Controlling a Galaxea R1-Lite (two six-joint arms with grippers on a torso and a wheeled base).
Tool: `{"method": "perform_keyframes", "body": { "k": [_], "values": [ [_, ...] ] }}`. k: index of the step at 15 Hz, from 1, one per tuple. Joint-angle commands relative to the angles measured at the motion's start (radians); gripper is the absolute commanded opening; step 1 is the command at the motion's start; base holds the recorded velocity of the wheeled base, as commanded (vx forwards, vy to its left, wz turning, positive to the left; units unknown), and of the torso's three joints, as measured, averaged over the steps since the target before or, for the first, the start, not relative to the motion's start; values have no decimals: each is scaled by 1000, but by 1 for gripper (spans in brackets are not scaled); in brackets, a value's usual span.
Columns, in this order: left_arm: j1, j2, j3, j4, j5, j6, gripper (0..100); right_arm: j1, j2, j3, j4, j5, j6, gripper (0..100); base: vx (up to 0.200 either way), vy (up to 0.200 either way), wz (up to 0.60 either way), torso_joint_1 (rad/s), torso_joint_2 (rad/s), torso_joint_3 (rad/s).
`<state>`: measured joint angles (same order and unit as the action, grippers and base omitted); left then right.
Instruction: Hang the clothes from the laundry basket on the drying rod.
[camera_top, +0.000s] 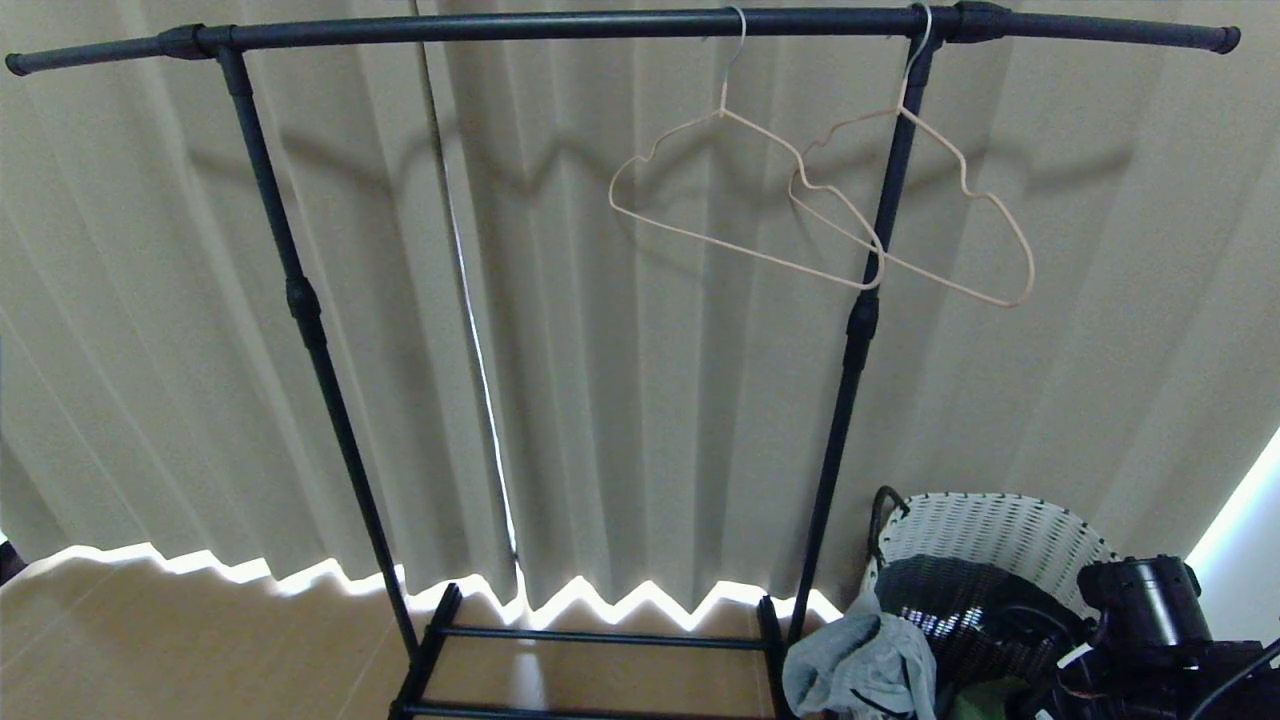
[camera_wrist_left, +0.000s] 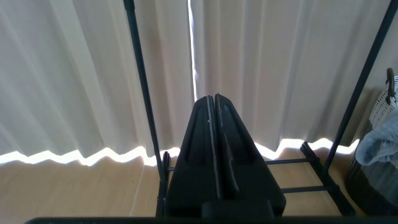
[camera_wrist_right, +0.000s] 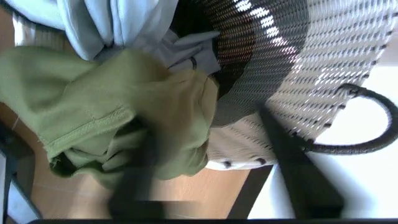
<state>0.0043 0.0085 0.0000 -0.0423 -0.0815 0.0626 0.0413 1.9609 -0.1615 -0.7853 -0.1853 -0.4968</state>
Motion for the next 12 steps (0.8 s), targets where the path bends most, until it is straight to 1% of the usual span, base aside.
{"method": "perform_keyframes", "body": {
  "k": [1, 2, 4, 5, 6, 7, 8, 9, 11, 12],
  "values": [
    [0, 1, 0, -1, 0, 0, 0, 2, -42, 17, -2, 3, 0, 0, 0, 0, 0, 0, 0, 0],
    [0, 1, 0, -1, 0, 0, 0, 2, -76, 28, -2, 6, 0, 0, 0, 0, 0, 0, 0, 0],
    [0, 1, 0, -1, 0, 0, 0, 3, -201, 48, 5, 10, 0, 0, 0, 0, 0, 0, 0, 0],
    [0, 1, 0, -1, 0, 0, 0, 3, -201, 48, 5, 10, 0, 0, 0, 0, 0, 0, 0, 0],
    [0, 1, 0, -1, 0, 0, 0, 3, -404, 37, 43, 14, -3, 0, 0, 0, 0, 0, 0, 0],
    [0, 1, 0, -1, -1, 0, 0, 2, -508, 2, 107, 15, -3, 0, 0, 0, 0, 0, 0, 0],
    [0, 1, 0, -1, 0, 0, 0, 2, -574, -29, 167, 15, -3, 0, 0, 0, 0, 0, 0, 0],
    [0, 1, 0, -1, 0, 0, 0, -1, -726, -122, 357, 27, 0, 0, 0, 0, 0, 0, 0, 0],
    [0, 1, 0, -1, -1, 2, 0, -1, -876, -228, 595, 67, 7, 0, 0, 0, 0, 0, 0, 0],
    [0, 1, 0, -1, -1, 2, 0, -1, -994, -325, 785, 119, 37, 0, 0, 0, 0, 0, 0, 0]
  ]
}}
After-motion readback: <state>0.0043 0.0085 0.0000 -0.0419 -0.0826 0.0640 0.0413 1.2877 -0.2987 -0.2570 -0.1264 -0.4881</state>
